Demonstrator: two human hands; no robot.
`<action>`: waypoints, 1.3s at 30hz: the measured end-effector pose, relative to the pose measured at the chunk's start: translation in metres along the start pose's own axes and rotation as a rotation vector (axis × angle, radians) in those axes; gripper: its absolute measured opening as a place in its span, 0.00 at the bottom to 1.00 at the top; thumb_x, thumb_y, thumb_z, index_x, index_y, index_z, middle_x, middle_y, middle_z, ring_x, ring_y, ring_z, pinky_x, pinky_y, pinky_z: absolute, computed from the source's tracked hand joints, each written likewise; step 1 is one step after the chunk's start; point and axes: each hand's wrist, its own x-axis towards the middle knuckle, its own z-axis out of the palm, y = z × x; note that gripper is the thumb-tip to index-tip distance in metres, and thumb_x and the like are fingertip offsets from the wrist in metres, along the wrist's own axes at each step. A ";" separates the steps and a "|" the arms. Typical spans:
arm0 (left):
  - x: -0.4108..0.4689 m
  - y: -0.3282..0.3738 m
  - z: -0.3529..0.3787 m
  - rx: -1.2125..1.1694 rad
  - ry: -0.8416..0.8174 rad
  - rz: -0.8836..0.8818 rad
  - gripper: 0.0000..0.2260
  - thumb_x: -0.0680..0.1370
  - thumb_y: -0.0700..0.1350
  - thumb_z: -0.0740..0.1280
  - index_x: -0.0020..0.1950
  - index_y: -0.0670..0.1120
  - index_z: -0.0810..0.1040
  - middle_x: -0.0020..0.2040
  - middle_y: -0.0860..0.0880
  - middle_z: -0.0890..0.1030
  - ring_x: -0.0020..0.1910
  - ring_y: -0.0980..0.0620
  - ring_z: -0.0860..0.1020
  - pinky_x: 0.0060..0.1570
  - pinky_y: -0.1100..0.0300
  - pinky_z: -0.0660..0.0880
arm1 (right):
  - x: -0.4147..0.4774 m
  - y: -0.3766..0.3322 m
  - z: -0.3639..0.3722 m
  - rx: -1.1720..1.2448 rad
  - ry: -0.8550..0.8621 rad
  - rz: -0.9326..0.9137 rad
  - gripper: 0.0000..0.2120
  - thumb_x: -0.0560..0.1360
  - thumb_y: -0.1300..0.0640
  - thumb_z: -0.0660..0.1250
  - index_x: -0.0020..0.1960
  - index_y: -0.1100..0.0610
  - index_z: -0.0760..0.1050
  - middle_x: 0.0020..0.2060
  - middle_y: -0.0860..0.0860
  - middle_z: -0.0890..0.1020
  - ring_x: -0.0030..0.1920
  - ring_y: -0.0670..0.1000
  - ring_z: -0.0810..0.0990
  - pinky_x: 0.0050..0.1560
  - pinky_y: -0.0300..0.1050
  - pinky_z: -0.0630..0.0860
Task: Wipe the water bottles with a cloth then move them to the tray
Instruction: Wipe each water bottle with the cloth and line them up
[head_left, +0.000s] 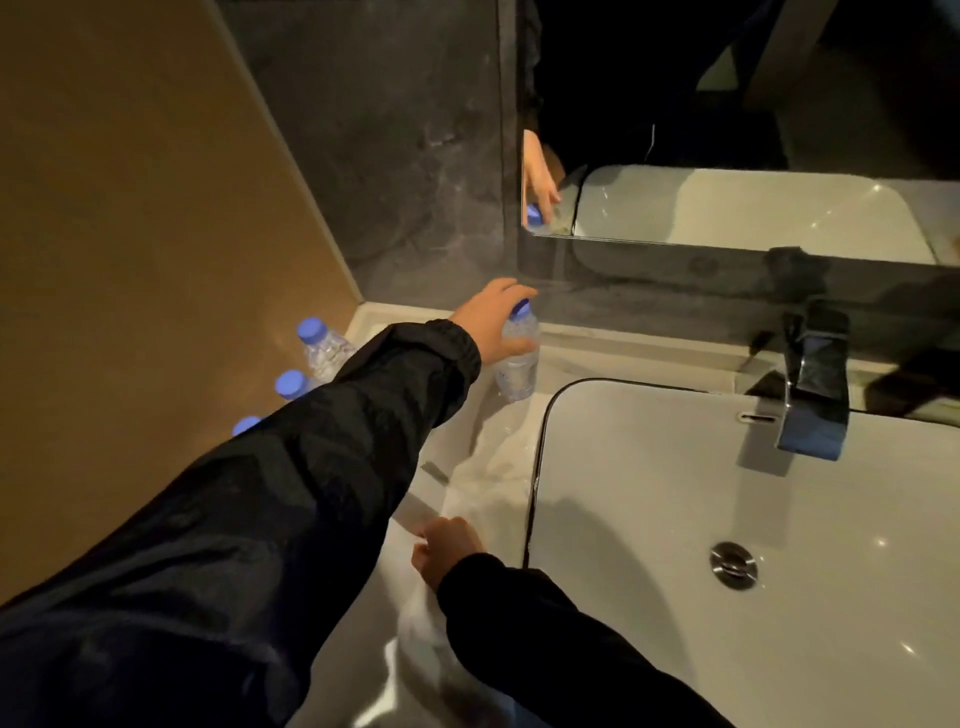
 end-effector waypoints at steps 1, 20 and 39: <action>0.004 0.001 0.000 -0.008 0.000 -0.006 0.28 0.73 0.47 0.71 0.71 0.46 0.66 0.68 0.42 0.70 0.66 0.43 0.70 0.65 0.54 0.67 | 0.001 0.001 0.001 0.018 0.005 0.007 0.17 0.76 0.57 0.57 0.63 0.61 0.71 0.59 0.65 0.77 0.61 0.64 0.74 0.61 0.51 0.70; -0.076 -0.025 -0.007 -0.885 0.514 -0.530 0.13 0.69 0.39 0.75 0.51 0.46 0.78 0.44 0.48 0.76 0.42 0.48 0.76 0.37 0.54 0.81 | -0.007 -0.002 0.008 0.123 0.012 0.010 0.13 0.75 0.57 0.58 0.58 0.60 0.73 0.53 0.64 0.79 0.54 0.64 0.77 0.52 0.51 0.73; -0.372 -0.062 0.031 -1.183 1.000 -0.853 0.11 0.70 0.33 0.72 0.49 0.45 0.81 0.37 0.48 0.85 0.35 0.50 0.82 0.34 0.56 0.79 | -0.013 -0.029 0.031 1.204 0.036 0.130 0.10 0.77 0.68 0.56 0.51 0.62 0.75 0.44 0.56 0.80 0.46 0.56 0.76 0.56 0.49 0.72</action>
